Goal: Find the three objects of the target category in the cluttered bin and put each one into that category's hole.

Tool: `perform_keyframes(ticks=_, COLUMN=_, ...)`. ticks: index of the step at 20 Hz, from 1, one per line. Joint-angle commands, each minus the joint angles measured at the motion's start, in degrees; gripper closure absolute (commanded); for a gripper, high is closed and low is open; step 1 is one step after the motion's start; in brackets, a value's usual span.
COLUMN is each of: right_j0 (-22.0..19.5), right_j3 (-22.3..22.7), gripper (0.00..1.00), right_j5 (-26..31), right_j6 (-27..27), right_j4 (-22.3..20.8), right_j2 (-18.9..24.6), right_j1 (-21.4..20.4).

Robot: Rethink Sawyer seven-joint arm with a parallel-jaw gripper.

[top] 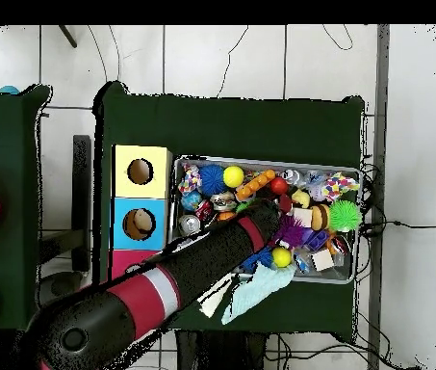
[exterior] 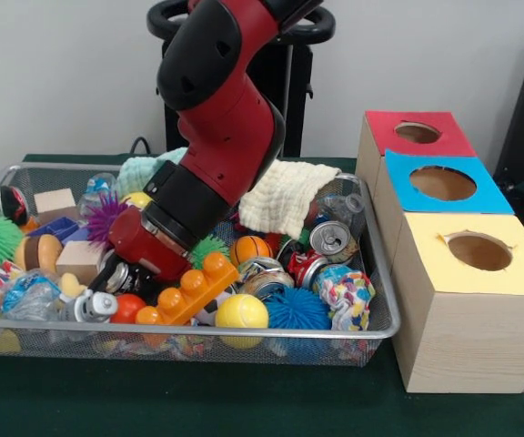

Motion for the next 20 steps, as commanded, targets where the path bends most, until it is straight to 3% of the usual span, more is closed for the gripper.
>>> perform_keyframes(ticks=1, right_j0=-5.06, right_j3=-2.66, gripper=0.00, right_j5=8.73, right_j6=7.64, right_j4=6.41, right_j2=-3.14, right_j1=10.44)
perform_keyframes(ticks=7, right_j0=-6.06, right_j3=-3.22, gripper=0.00, right_j5=7.10, right_j6=5.91, right_j4=8.37, right_j2=-4.43, right_j1=11.71)
perform_keyframes(ticks=12, right_j0=-4.99, right_j3=-4.08, gripper=0.00, right_j5=13.31, right_j6=4.88, right_j4=9.80, right_j2=-9.69, right_j1=15.16)
perform_keyframes(ticks=20, right_j0=-5.42, right_j3=-6.72, gripper=0.00, right_j5=14.63, right_j6=3.91, right_j4=8.76, right_j2=-8.76, right_j1=14.64)
